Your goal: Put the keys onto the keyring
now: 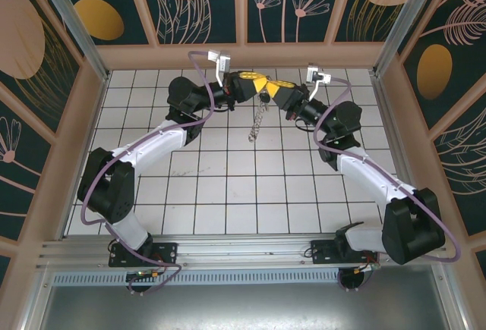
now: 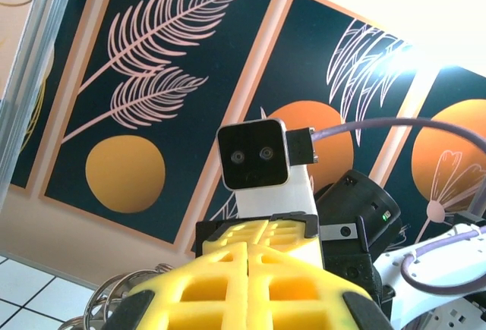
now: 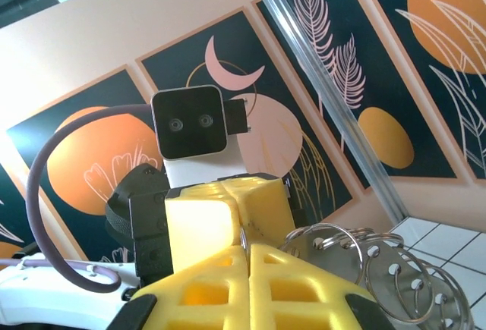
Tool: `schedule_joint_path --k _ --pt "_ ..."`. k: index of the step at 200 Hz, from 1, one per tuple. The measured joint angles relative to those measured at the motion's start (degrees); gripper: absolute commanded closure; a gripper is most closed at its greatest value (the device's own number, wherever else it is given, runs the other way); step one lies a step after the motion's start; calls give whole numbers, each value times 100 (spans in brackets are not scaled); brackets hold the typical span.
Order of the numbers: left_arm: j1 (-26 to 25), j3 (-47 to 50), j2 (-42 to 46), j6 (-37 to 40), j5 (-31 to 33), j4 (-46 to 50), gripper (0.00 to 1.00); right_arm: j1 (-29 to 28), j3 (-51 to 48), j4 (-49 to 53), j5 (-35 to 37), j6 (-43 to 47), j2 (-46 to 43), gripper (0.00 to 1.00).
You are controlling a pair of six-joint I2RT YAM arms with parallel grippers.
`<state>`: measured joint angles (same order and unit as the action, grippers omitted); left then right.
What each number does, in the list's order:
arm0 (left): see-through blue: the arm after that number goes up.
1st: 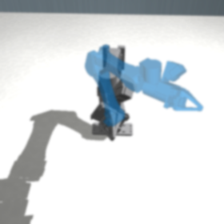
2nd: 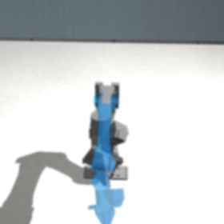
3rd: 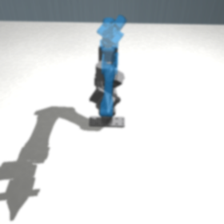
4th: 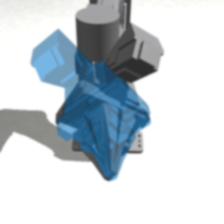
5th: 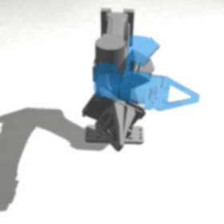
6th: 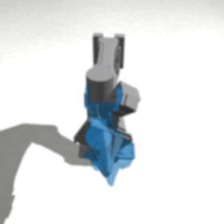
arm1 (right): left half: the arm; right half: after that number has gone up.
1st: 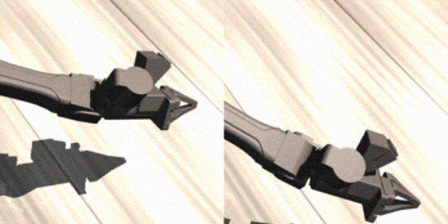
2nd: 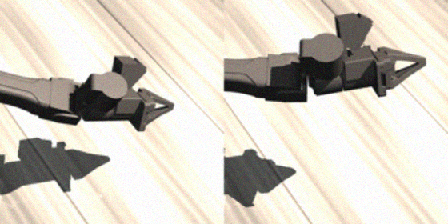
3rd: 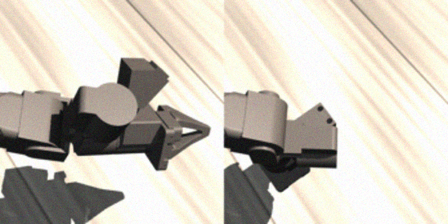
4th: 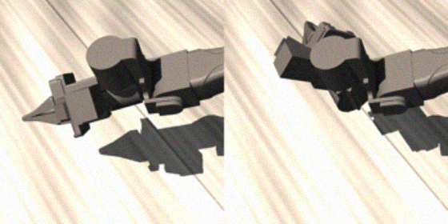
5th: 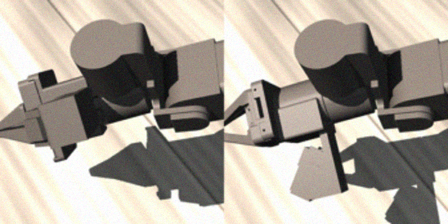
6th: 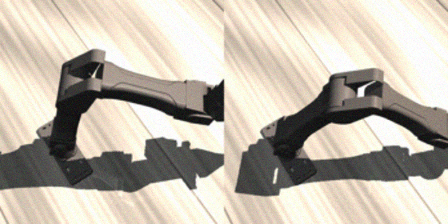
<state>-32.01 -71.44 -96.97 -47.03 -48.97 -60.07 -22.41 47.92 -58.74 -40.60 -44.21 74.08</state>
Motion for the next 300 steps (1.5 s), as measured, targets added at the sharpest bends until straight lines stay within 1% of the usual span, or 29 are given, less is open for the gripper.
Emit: schedule_joint_path --k 13,24,44,55,76,97,129,161,182,204,241,272,300 --pt "4 0 -2 -20 4 7 100 2 20 42 0 44 2 100" --pt "9 -2 -2 0 26 37 86 15 76 164 -22 96 2 100" --pt "13 -24 9 223 68 313 71 116 254 577 -144 332 0 100" --pt "28 -24 61 468 101 599 64 247 380 892 -256 509 2 100" --pt "98 -98 249 1023 168 1379 56 531 680 1587 -496 953 0 100" --pt "219 -323 426 1635 170 2124 50 750 1080 2472 -796 1569 2 100" --pt "326 -1032 435 2581 -55 3394 48 916 1882 3866 -1320 2651 107 100" --pt "330 -1937 118 3386 -474 4579 48 994 3010 5475 -1794 3888 590 100" --pt "337 -2297 -131 3720 -654 5110 49 1038 3650 6452 -1993 4597 975 100" --pt "387 -2422 -345 3908 -785 5471 49 1139 4135 7281 -2175 5158 1379 100" --pt "573 -2557 -634 4037 -994 5831 50 1231 4476 8011 -2455 5648 1888 100" --pt "723 -2914 -916 4061 -1215 5943 50 1231 4647 8161 -2621 5761 2151 100" --pt "752 -3274 -1226 4061 -1390 6037 50 1231 4732 8166 -2763 5761 2269 100"
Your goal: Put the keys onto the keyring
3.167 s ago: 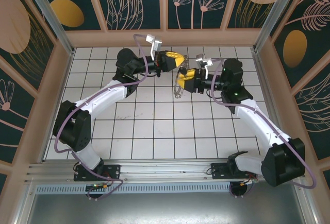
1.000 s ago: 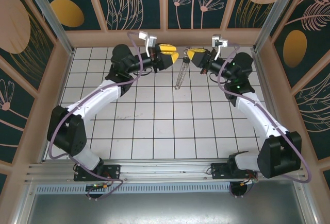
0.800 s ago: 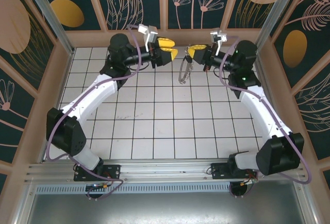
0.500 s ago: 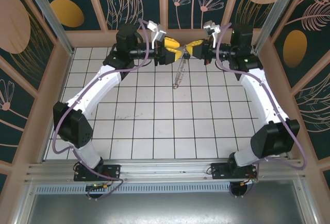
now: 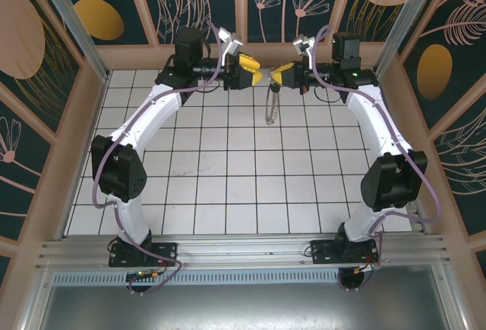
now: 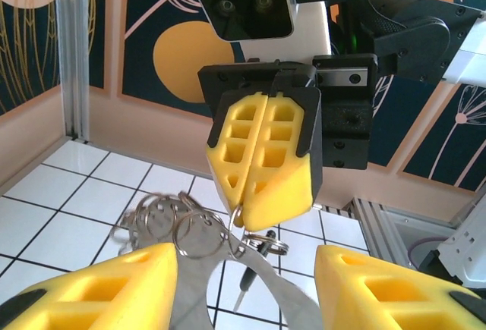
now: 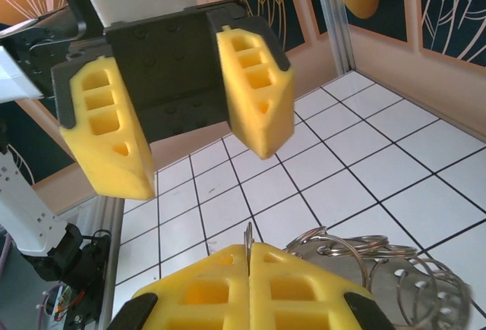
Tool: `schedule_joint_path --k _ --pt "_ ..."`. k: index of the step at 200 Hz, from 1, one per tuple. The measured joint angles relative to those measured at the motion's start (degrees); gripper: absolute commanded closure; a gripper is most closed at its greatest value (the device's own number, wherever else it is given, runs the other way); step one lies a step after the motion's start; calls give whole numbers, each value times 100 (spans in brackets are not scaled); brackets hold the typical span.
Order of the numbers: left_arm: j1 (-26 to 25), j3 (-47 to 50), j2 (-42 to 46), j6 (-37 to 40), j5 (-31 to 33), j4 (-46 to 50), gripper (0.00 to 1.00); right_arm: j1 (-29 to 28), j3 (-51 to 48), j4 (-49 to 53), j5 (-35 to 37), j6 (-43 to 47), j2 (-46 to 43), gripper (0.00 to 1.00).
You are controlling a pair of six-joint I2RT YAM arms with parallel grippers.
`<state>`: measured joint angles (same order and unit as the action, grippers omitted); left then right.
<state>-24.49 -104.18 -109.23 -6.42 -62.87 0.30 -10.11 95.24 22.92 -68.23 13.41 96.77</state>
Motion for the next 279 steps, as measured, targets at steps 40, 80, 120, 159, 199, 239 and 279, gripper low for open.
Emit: schedule_joint_path --k 40,80,120,159,199,239,279 --pt "0 -407 -422 -37 -201 39 52 -13 138 -20 -131 0 72 100" --pt "0 -461 -603 -374 -444 -122 54 -72 151 -42 -197 0 74 100" --pt "0 -459 -623 -791 -614 -584 56 -114 151 -57 -197 0 74 100" --pt "-4 -457 -623 -1003 -699 -800 57 -149 151 -149 -201 -20 74 100" --pt "-26 -308 -623 -1110 -719 -1014 61 -168 151 -264 -214 -59 74 100" --pt "-33 -103 -623 -1272 -741 -1303 67 -168 144 -326 -177 -125 85 100" --pt "-48 66 -623 -1576 -796 -1810 84 -168 140 -354 -109 -175 87 100"
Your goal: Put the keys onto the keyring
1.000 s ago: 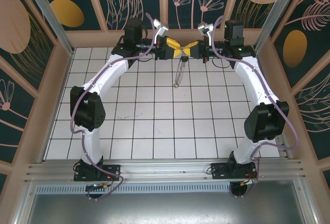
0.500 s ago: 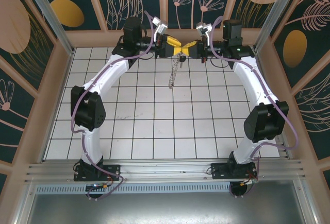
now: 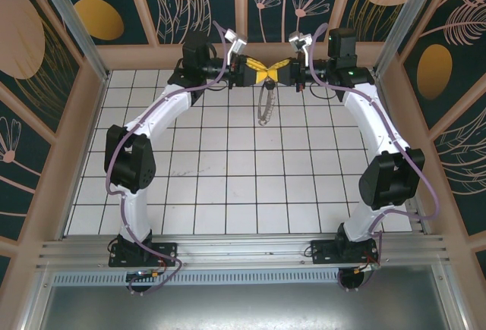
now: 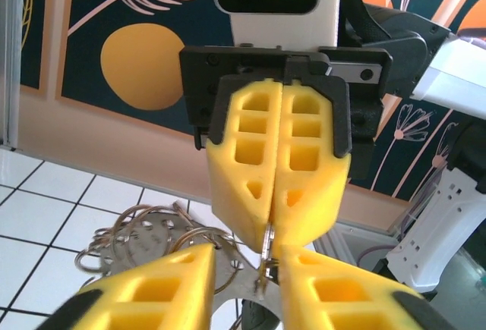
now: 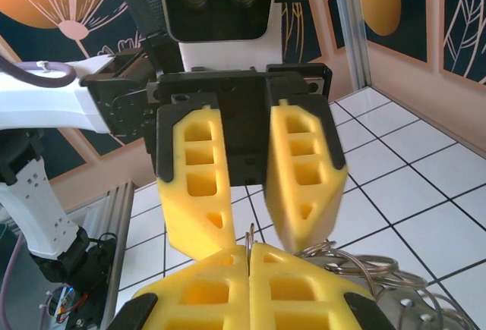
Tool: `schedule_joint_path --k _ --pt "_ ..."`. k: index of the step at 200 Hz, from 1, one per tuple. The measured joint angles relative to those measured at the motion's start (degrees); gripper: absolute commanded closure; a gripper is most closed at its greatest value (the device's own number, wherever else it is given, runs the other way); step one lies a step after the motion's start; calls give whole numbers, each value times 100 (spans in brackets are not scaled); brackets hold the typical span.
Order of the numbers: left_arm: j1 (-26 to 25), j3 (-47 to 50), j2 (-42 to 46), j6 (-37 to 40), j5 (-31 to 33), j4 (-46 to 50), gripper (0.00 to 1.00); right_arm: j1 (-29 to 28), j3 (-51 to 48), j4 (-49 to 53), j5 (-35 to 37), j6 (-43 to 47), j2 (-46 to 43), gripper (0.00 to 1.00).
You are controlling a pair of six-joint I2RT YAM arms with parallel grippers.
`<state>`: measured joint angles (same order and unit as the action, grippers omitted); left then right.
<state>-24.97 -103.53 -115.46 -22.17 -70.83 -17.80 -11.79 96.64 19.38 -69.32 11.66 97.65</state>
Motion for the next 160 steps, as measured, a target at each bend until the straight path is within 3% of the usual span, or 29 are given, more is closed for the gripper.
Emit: schedule_joint_path --k 18,37,55,77,160 --pt "-11 105 0 -256 -46 -330 100 4 -4 -7 55 -4 0 100" --pt "-9 260 0 -538 -4 -787 100 2 -4 -31 46 -20 0 100" --pt "-11 439 0 -855 85 -1268 100 7 -74 -175 55 -131 -4 74" --pt "-50 774 7 -1279 269 -1792 100 17 -442 -739 52 -492 -114 61" --pt "-70 1220 72 -2319 713 -3088 100 393 -2883 -3270 619 -2105 -1821 53"
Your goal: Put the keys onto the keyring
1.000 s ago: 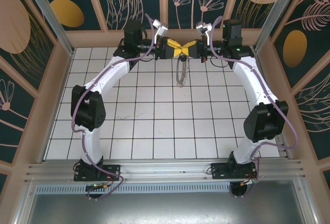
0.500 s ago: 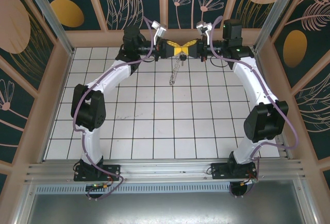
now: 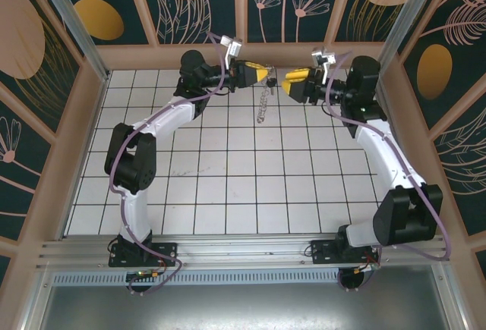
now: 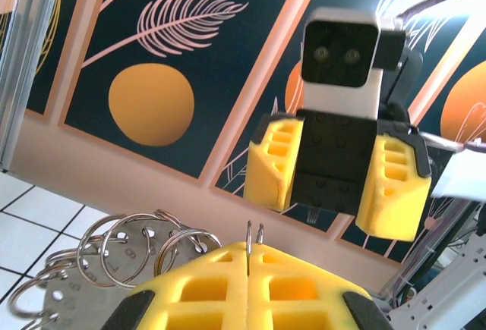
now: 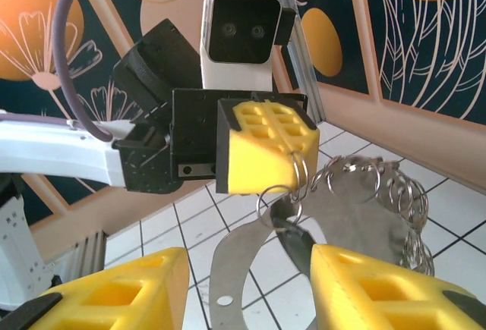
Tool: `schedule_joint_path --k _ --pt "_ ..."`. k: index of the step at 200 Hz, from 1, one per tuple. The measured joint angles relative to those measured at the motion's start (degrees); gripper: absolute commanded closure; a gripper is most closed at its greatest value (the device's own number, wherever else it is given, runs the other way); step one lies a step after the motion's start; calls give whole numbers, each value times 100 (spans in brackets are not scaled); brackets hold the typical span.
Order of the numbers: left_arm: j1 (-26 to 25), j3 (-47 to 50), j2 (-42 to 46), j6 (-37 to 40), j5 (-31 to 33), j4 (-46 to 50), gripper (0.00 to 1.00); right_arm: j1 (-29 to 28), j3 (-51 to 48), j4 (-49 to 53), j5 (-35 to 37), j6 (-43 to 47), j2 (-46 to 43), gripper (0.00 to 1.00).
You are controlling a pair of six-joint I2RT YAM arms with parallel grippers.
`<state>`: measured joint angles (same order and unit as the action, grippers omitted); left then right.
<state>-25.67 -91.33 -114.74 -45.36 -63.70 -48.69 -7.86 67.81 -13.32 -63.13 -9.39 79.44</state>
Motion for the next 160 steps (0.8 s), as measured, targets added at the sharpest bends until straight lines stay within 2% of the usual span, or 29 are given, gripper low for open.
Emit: schedule_joint_path --k 26,59,118,138,147,160 --pt "0 90 70 -284 76 -343 100 -13 -391 -673 79 -439 -52 52" --pt "-7 136 120 -605 125 -726 100 -175 -487 -1056 184 -658 -7 51" --pt "-50 210 197 -793 136 -933 100 -498 -278 -1263 295 -754 450 51" --pt "-50 210 199 -822 140 -968 100 -551 -190 -1294 319 -767 579 60" --pt "-52 210 201 -835 140 -977 100 -573 -151 -1320 326 -756 616 70" --pt "-52 216 201 -839 140 -984 100 -590 -107 -1362 323 -767 645 90"
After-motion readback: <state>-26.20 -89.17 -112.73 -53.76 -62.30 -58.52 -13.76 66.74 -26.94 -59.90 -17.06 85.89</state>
